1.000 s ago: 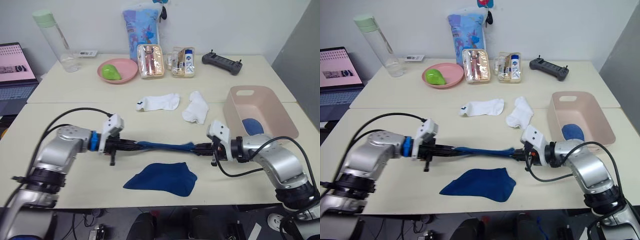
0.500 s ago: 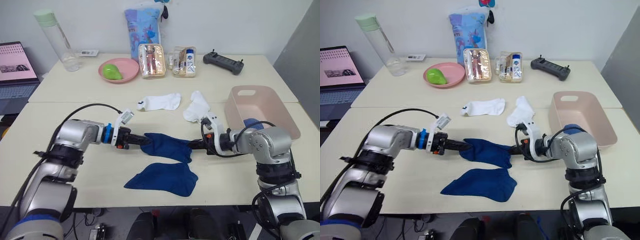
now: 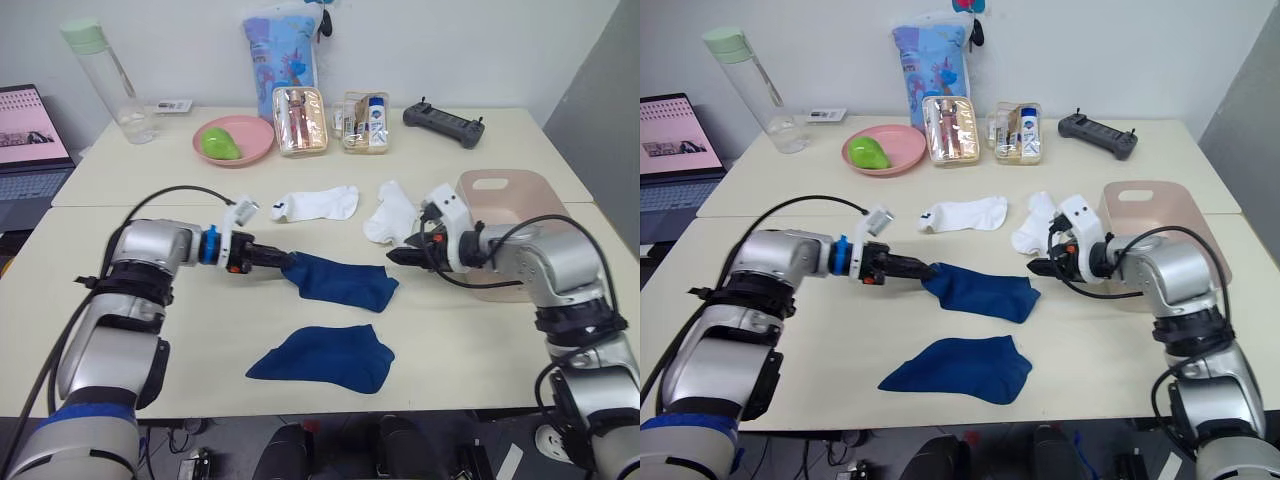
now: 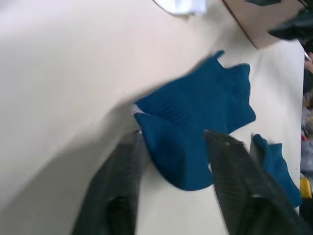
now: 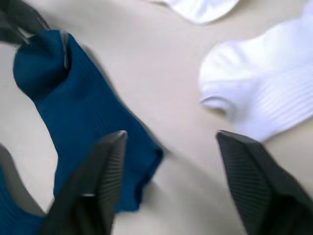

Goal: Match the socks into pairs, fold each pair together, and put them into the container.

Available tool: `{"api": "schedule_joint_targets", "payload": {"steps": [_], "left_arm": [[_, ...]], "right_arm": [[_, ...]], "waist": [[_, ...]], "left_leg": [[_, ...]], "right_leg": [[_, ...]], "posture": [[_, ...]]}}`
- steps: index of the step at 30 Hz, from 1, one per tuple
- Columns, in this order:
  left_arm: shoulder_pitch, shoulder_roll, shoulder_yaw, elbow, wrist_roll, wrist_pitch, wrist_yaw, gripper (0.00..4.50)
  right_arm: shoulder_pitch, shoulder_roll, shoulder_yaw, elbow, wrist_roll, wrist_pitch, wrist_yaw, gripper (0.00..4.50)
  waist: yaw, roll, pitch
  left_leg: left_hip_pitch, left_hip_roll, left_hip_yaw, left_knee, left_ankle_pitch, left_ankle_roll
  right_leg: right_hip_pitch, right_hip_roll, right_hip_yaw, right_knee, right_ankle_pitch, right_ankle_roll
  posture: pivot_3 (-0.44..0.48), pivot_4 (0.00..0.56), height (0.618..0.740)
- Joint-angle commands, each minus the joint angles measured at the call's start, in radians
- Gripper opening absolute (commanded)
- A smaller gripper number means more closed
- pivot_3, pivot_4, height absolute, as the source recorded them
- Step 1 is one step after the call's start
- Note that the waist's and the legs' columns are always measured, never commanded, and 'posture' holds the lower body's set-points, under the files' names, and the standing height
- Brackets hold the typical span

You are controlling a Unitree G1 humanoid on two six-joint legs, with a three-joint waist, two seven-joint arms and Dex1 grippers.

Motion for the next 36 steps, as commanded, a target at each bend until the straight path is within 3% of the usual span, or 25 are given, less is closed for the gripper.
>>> {"api": "schedule_joint_targets", "payload": {"steps": [1, 3, 8, 16, 20, 30, 36], "left_arm": [[0.047, 0.013, 0.077, -0.098, -0.04, 0.048, 0.045, 3.41], [0.134, 0.0, 0.13, -0.211, -0.065, 0.081, 0.116, 4.07], [0.267, -0.044, 0.199, -0.364, -0.072, 0.083, 0.275, 4.07], [0.377, -0.108, 0.179, -0.446, -0.049, -0.019, 0.39, 4.07], [0.402, -0.163, 0.139, -0.468, -0.043, -0.037, 0.419, 3.16], [0.449, -0.218, 0.155, -0.563, -0.102, 0.013, 0.431, 0.13], [0.454, -0.199, 0.297, -0.583, -0.158, 0.027, 0.511, 0.06]], "right_arm": [[0.05, 0.033, -0.059, -0.115, 0.036, 0.006, -0.046, 4.5], [0.133, 0.095, -0.096, -0.196, 0.038, 0.021, -0.129, 4.5], [0.26, 0.191, -0.107, -0.29, 0.014, 0.017, -0.266, 4.5], [0.347, 0.259, -0.078, -0.305, -0.029, 0.006, -0.394, 4.5], [0.363, 0.266, -0.049, -0.299, -0.038, 0.008, -0.409, 3.58], [0.355, 0.254, -0.045, -0.307, -0.034, 0.007, -0.392, 0.02], [0.309, 0.225, -0.051, -0.271, -0.031, -0.011, -0.355, 0.0]], "waist": [[0.0, 0.0, 0.0], [0.001, 0.0, 0.0], [0.006, 0.0, 0.0], [0.007, 0.0, -0.001], [0.011, 0.001, -0.002], [0.01, 0.001, -0.002], [0.006, 0.001, -0.002]], "left_leg": [[0.0, 0.0, 0.0, 0.0, 0.0, 0.0], [0.0, 0.0, 0.0, 0.0, 0.0, 0.0], [-0.001, 0.0, -0.001, 0.001, 0.0, 0.0], [0.001, -0.001, -0.001, 0.001, 0.0, 0.0], [0.002, -0.002, -0.001, 0.001, 0.0, 0.0], [0.002, -0.002, -0.001, 0.001, 0.0, 0.0], [0.002, -0.002, -0.001, 0.001, 0.0, 0.0]], "right_leg": [[0.0, 0.0, 0.0, 0.0, 0.0, 0.0], [0.001, -0.001, 0.001, 0.0, 0.0, 0.0], [-0.001, -0.002, 0.005, 0.001, 0.0, 0.0], [0.001, -0.002, 0.004, 0.002, 0.0, 0.0], [0.003, -0.003, 0.004, 0.0, 0.0, 0.0], [0.004, -0.003, 0.003, 0.0, 0.0, 0.0], [0.004, -0.002, 0.003, 0.0, 0.0, 0.0]], "posture": [[0.0, 0.15, 0.733], [0.0, 0.15, 0.733], [0.0, 0.15, 0.733], [0.0, 0.15, 0.733], [0.0, 0.15, 0.733], [0.0, 0.15, 0.733], [0.0, 0.15, 0.733]]}}
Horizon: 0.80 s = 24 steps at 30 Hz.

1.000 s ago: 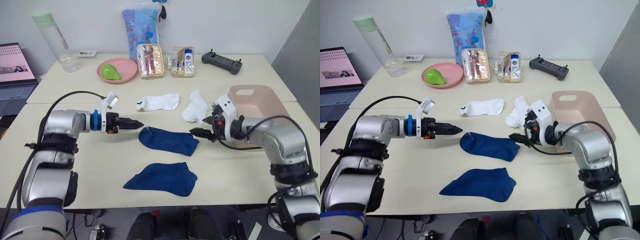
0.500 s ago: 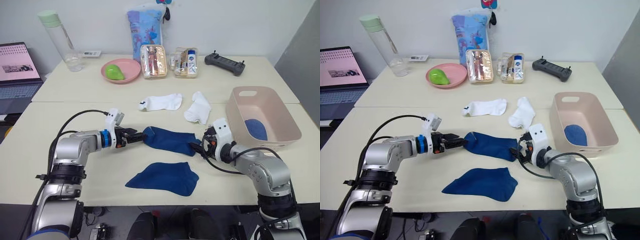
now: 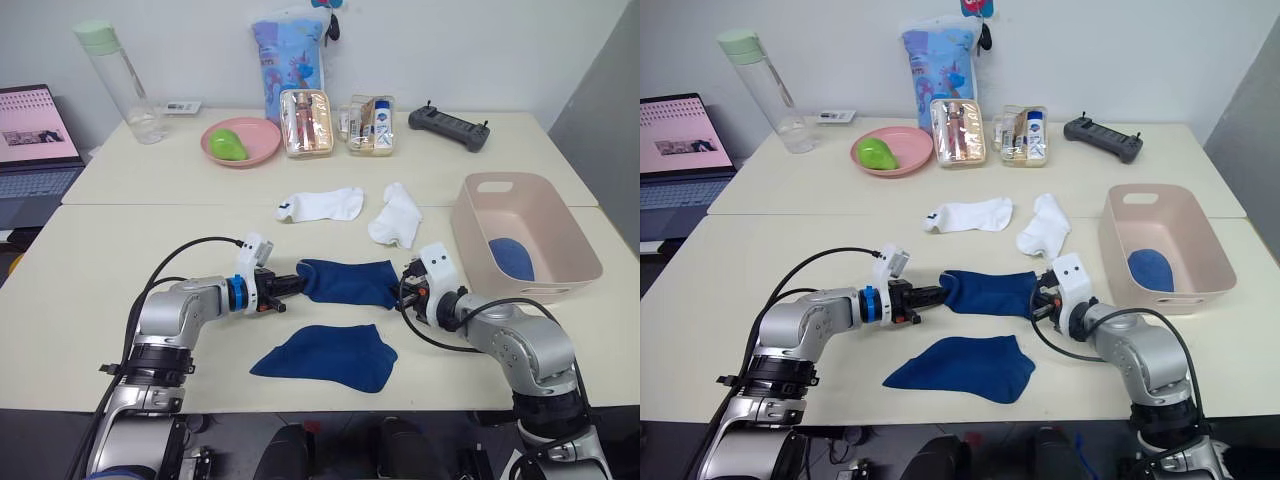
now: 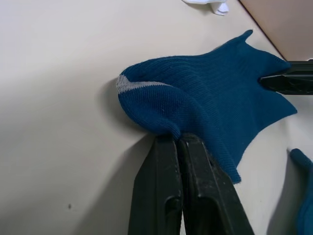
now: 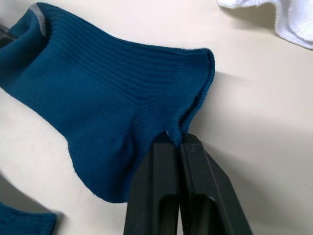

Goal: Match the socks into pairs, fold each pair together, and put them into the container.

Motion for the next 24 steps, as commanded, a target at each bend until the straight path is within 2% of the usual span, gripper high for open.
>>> {"api": "schedule_joint_targets", "payload": {"steps": [1, 7, 17, 18, 21, 24], "left_arm": [[-0.006, 0.017, 0.119, -0.042, -0.057, 0.015, 0.059, 0.06], [0.059, 0.038, 0.144, -0.129, -0.09, 0.047, 0.09, 0.06], [0.009, -0.018, 0.071, -0.021, -0.031, -0.028, 0.13, 0.06], [0.012, -0.005, 0.063, -0.017, -0.03, -0.026, 0.115, 0.02], [0.04, 0.046, 0.064, -0.047, -0.037, -0.031, 0.074, 0.62], [0.056, 0.072, 0.086, -0.066, -0.053, -0.034, 0.071, 1.53]], "right_arm": [[-0.05, -0.022, -0.018, 0.001, 0.012, -0.033, 0.032, 0.0], [-0.124, -0.016, -0.024, 0.078, 0.038, -0.009, 0.072, 0.0], [-0.17, -0.01, 0.017, 0.178, 0.006, -0.047, 0.073, 0.0], [-0.163, -0.012, 0.016, 0.171, 0.0, -0.056, 0.07, 0.23], [-0.13, -0.024, -0.011, 0.11, 0.005, -0.059, 0.067, 1.01], [-0.104, -0.037, -0.035, 0.061, 0.018, -0.051, 0.071, 2.07]], "waist": [[-0.003, 0.0, 0.0], [-0.003, 0.0, 0.0], [0.0, 0.0, 0.0], [0.0, 0.0, 0.0], [-0.005, 0.0, 0.0], [-0.005, 0.0, 0.0]], "left_leg": [[0.0, 0.0, 0.0, 0.0, 0.0, 0.0], [0.0, 0.001, -0.001, -0.001, 0.0, 0.0], [0.0, 0.0, 0.0, -0.001, 0.0, 0.0], [0.0, 0.0, -0.001, -0.001, 0.0, 0.0], [0.0, 0.001, 0.0, -0.001, 0.0, 0.0], [0.0, 0.001, -0.001, -0.001, 0.0, 0.0]], "right_leg": [[0.0, 0.0, 0.0, 0.0, 0.0, 0.0], [0.0, 0.0, -0.001, -0.001, 0.0, 0.0], [0.0, 0.0, -0.001, -0.001, 0.0, 0.0], [0.0, 0.0, -0.001, -0.001, 0.0, 0.0], [0.0, 0.0, -0.001, -0.001, 0.0, 0.0], [0.0, 0.0, -0.001, -0.001, 0.0, 0.0]], "posture": [[0.0, 0.15, 0.733], [0.0, 0.15, 0.733], [0.0, 0.15, 0.733], [0.0, 0.15, 0.733], [0.0, 0.15, 0.733], [0.0, 0.15, 0.733]]}}
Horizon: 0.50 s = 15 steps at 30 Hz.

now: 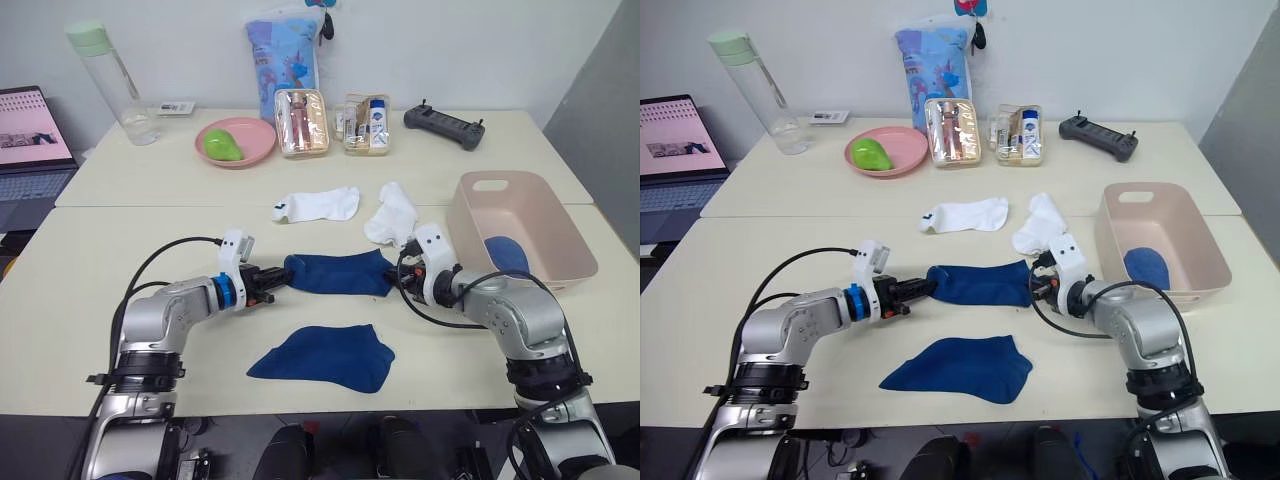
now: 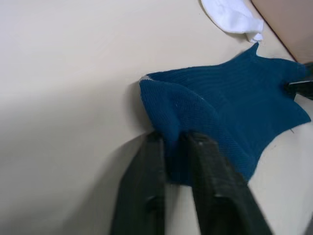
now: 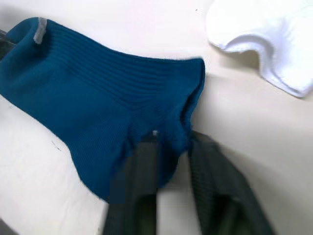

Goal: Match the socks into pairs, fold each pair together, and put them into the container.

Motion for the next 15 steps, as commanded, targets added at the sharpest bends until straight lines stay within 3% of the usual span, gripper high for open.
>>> {"api": "schedule_joint_targets", "payload": {"steps": [1, 7, 9, 15], "left_arm": [[0.025, 0.046, 0.05, -0.039, -0.017, -0.016, -0.013, 1.83], [0.162, 0.191, 0.076, -0.217, -0.097, 0.013, -0.15, 3.74], [0.21, 0.228, 0.063, -0.287, -0.118, 0.02, -0.19, 4.4], [0.322, 0.289, 0.019, -0.396, -0.12, -0.037, -0.28, 4.48]], "right_arm": [[0.026, -0.026, -0.054, -0.116, 0.031, -0.006, 0.01, 2.41], [0.154, -0.149, -0.082, -0.389, 0.21, 0.031, 0.18, 4.47], [0.184, -0.21, -0.055, -0.447, 0.242, 0.04, 0.223, 4.49], [0.266, -0.309, 0.108, -0.495, 0.163, -0.041, 0.203, 4.49]], "waist": [[0.0, 0.0, 0.0], [0.0, 0.0, 0.0], [0.002, 0.001, 0.001], [0.005, 0.0, 0.0]], "left_leg": [[0.0, 0.0, 0.0, 0.0, 0.0, 0.0], [0.0, 0.001, 0.0, -0.002, 0.0, 0.0], [-0.001, 0.001, -0.001, -0.002, 0.0, 0.0], [0.001, 0.0, -0.003, -0.001, 0.0, 0.0]], "right_leg": [[0.0, 0.0, 0.0, 0.0, 0.0, 0.0], [0.0, 0.0, 0.0, -0.003, 0.0, 0.0], [0.001, 0.0, -0.001, -0.003, 0.0, 0.0], [0.004, -0.001, -0.003, -0.007, 0.0, 0.0]], "posture": [[0.0, 0.15, 0.733], [0.0, 0.15, 0.733], [0.0, 0.15, 0.733], [0.0, 0.15, 0.733]]}}
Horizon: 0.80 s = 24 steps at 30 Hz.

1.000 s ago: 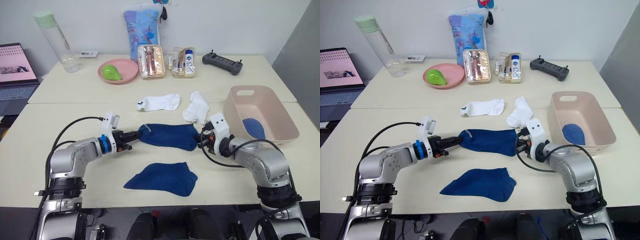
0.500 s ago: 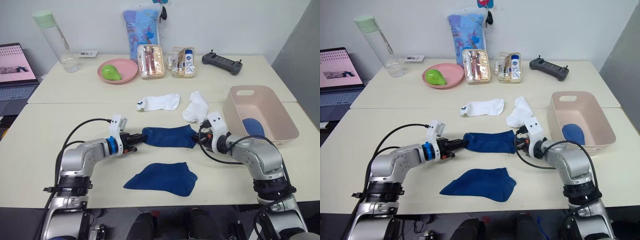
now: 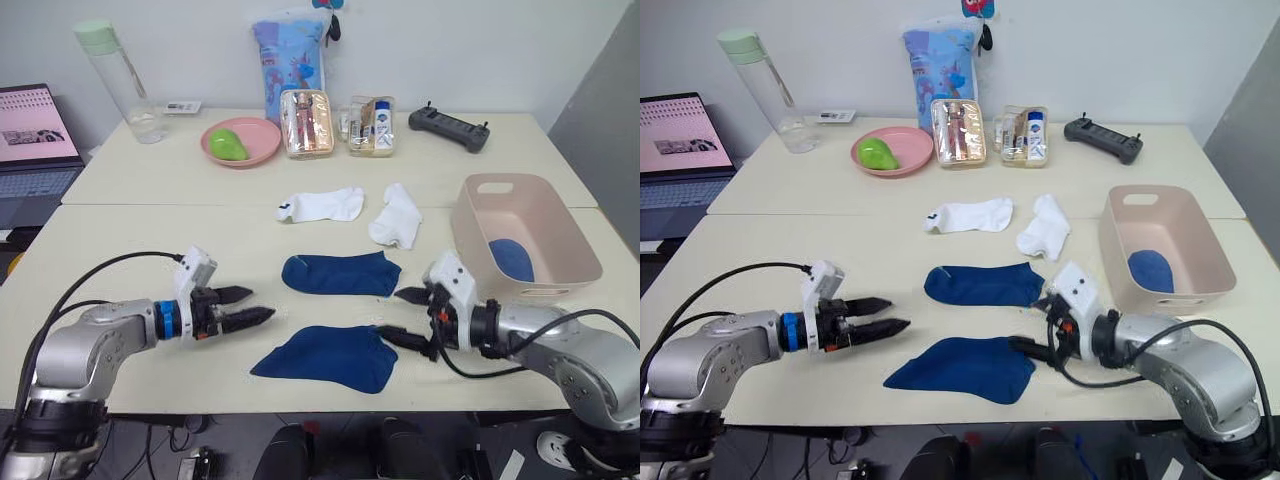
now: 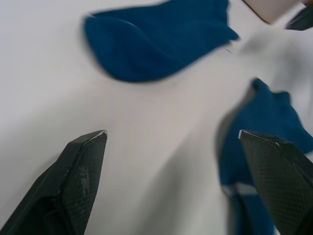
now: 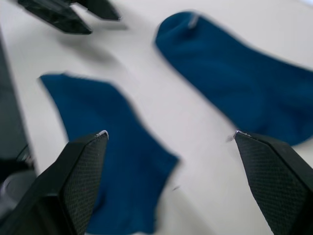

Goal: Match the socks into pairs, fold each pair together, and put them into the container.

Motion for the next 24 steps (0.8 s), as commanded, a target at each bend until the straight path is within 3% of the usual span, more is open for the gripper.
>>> {"api": "schedule_joint_targets", "payload": {"steps": [1, 5, 11, 18, 24], "left_arm": [[0.029, 0.029, -0.012, -0.059, -0.01, -0.047, -0.044, 4.48], [0.05, 0.036, -0.016, -0.068, 0.01, -0.095, -0.046, 4.48], [0.072, 0.054, -0.036, -0.045, 0.056, -0.178, -0.051, 4.5], [0.06, 0.032, -0.073, -0.032, 0.121, -0.269, -0.025, 4.5], [0.07, 0.031, -0.116, -0.108, 0.118, -0.247, -0.018, 4.5]], "right_arm": [[0.028, -0.007, 0.09, -0.016, -0.072, -0.064, -0.042, 4.49], [0.039, 0.009, 0.155, 0.025, -0.143, -0.102, -0.091, 4.49], [0.07, -0.047, 0.241, 0.028, -0.232, -0.191, -0.073, 2.52], [0.111, -0.118, 0.215, 0.018, -0.262, -0.259, -0.026, 0.04], [0.145, -0.203, 0.104, 0.012, -0.227, -0.269, 0.052, 0.04]], "waist": [[0.0, 0.0, 0.0], [0.001, 0.0, 0.0], [0.002, 0.0, 0.0], [0.003, 0.0, 0.0], [0.004, 0.0, 0.0]], "left_leg": [[0.0, 0.0, 0.0, 0.0, 0.0, 0.0], [0.0, 0.0, 0.0, 0.0, 0.0, 0.0], [0.0, 0.0, 0.0, 0.0, 0.0, 0.0], [0.0, 0.0, -0.001, 0.0, 0.0, 0.0], [0.0, 0.0, 0.0, 0.0, 0.0, 0.0]], "right_leg": [[0.0, 0.0, 0.0, 0.0, 0.0, 0.0], [0.0, 0.0, 0.0, 0.0, 0.0, 0.0], [0.0, 0.0, -0.001, 0.0, 0.0, 0.0], [0.0, 0.0, -0.001, 0.0, 0.0, 0.0], [0.0, 0.0, -0.001, 0.0, 0.0, 0.0]], "posture": [[0.0, 0.15, 0.733], [0.0, 0.15, 0.733], [0.0, 0.15, 0.733], [0.0, 0.15, 0.733], [0.0, 0.15, 0.733]]}}
